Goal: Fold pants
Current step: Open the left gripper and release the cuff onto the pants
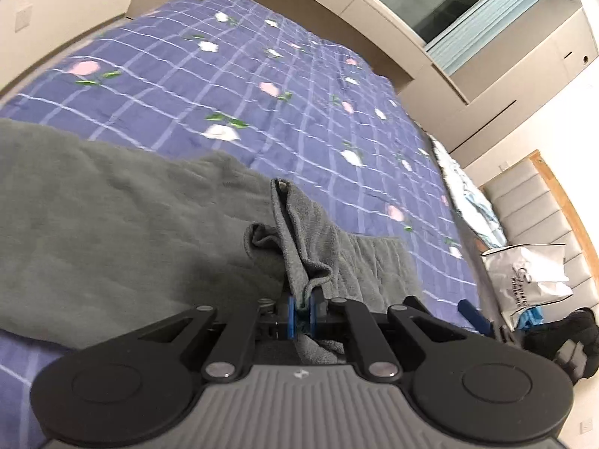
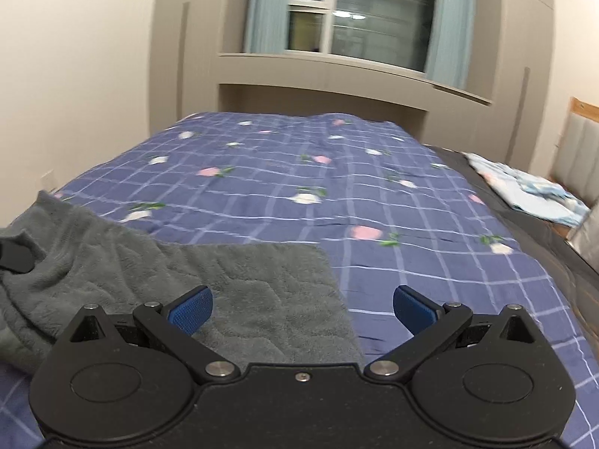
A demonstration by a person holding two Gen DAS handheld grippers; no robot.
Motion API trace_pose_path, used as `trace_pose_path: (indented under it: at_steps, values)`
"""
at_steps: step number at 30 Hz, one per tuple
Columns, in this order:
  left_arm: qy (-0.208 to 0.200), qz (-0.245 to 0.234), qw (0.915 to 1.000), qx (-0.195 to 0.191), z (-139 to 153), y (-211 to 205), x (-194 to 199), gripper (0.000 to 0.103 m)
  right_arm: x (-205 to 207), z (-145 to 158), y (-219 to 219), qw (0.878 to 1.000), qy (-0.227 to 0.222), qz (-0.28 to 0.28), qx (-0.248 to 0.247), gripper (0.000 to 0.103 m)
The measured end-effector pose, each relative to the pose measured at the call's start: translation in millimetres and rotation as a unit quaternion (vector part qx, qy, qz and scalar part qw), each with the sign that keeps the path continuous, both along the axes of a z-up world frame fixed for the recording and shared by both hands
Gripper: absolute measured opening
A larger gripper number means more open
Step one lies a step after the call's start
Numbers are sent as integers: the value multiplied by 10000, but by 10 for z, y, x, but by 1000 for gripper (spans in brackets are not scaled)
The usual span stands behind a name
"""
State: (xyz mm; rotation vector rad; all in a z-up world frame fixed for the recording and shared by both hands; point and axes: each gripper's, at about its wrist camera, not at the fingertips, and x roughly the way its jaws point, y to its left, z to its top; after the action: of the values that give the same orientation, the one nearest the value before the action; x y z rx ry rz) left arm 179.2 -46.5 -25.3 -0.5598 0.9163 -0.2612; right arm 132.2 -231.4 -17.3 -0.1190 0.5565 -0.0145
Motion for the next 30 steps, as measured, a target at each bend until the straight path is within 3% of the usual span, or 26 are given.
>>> trace_pose_path:
  at_steps: [8,11,13,18,24,27,30]
  values:
    - [689,13,9970,352,-435,200,96,12,66,-208,474,9968,506,608,-131,102]
    - [636,68,9969,452,-411,210,52,34,80,-249,551,9958,543,698,-225,102]
    - [594,115,9965,584,-362,235,50,54,77,-237,542,9959,474,742,-229,102]
    - [263,350,9950,898,-194,262,131,75,178,-167,414,9970,199,667,-332,103]
    - [305,466,9892,1355,-243,147,411,76,570,-163,201,9973,111,213,-697,103]
    - [552,377,9854,1568,-395,107,485,76,784,-246,89,9961,242,4,-844,103]
    - [463,325,9839,1695,-489,91,462,78,914,-392,9,9953,507,1,-822,103]
